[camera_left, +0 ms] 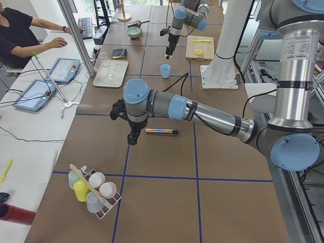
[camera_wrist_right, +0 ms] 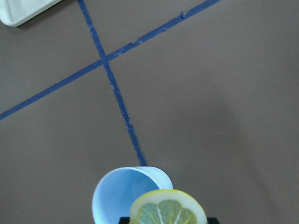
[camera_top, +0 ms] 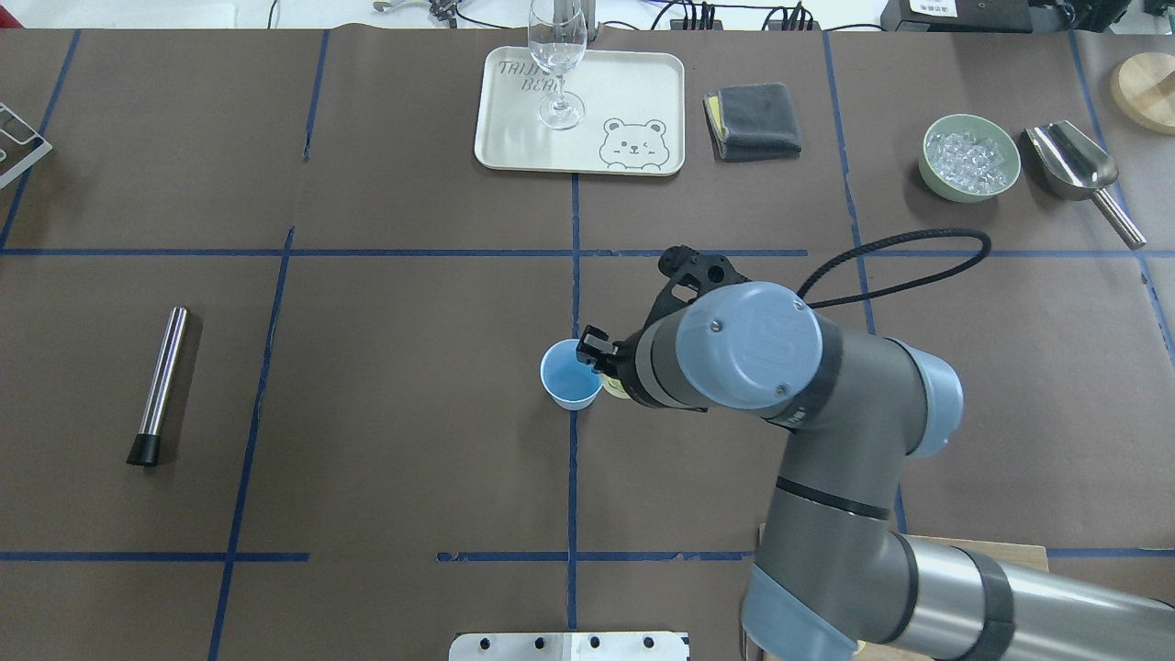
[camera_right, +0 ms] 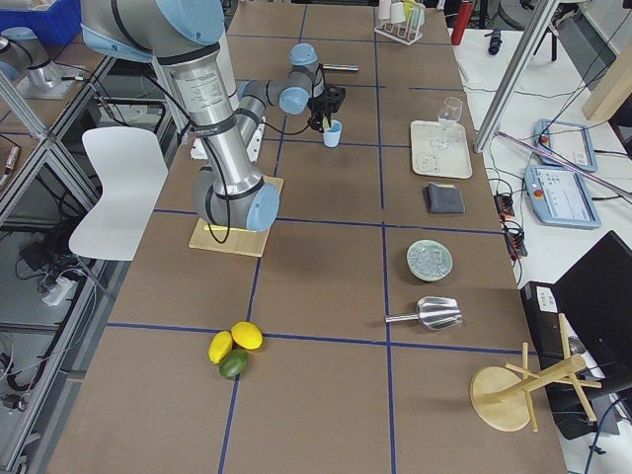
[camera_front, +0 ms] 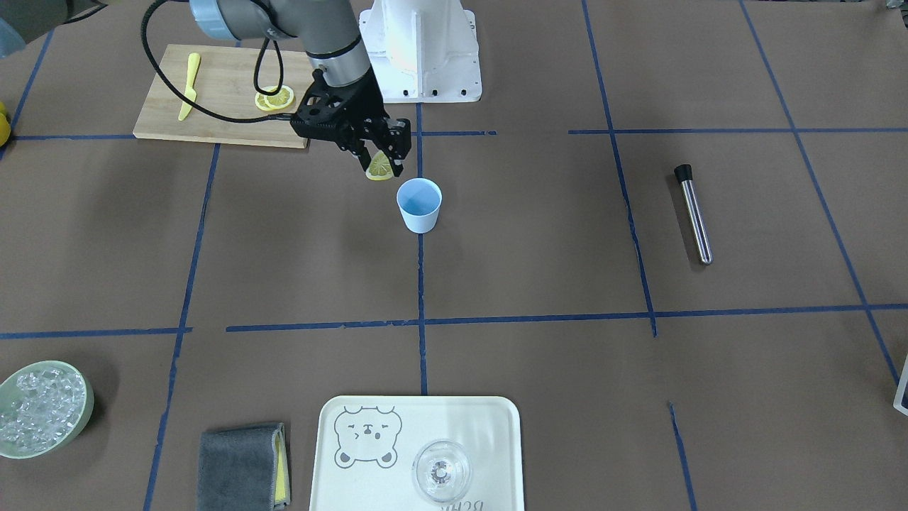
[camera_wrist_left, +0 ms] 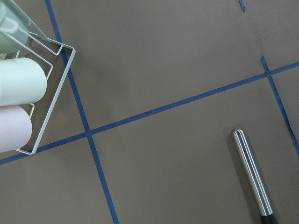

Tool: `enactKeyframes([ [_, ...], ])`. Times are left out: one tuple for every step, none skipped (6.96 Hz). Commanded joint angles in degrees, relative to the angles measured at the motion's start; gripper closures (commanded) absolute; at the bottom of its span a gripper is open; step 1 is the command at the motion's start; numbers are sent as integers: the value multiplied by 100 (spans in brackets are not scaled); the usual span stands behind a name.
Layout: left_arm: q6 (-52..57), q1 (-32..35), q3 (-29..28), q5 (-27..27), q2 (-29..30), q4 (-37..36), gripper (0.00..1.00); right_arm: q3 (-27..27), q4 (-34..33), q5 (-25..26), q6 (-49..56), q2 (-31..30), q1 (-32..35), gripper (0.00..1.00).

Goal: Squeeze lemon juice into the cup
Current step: 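Lift the lemon slice with the right gripper and carry it over the blue cup, then lower the lemon slice into the blue cup and open the right gripper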

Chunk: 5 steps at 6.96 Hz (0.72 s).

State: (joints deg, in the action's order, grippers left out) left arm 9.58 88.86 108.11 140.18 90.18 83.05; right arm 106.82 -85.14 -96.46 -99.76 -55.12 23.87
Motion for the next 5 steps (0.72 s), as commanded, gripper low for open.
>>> enactKeyframes([
  [0,9,9,0,0,-8,0,-748,23,-5,-17,650,48,39],
  [0,9,9,0,0,-8,0,-776,23,-5,-8,660,56,39],
  [0,9,17,0,-9,-8,0,-864,32,-14,-8,660,57,37],
  [0,9,17,0,-9,-8,0,-856,32,-22,-8,634,48,35],
  [0,9,17,9,-9,-8,0,-865,41,-22,-25,582,-13,33],
])
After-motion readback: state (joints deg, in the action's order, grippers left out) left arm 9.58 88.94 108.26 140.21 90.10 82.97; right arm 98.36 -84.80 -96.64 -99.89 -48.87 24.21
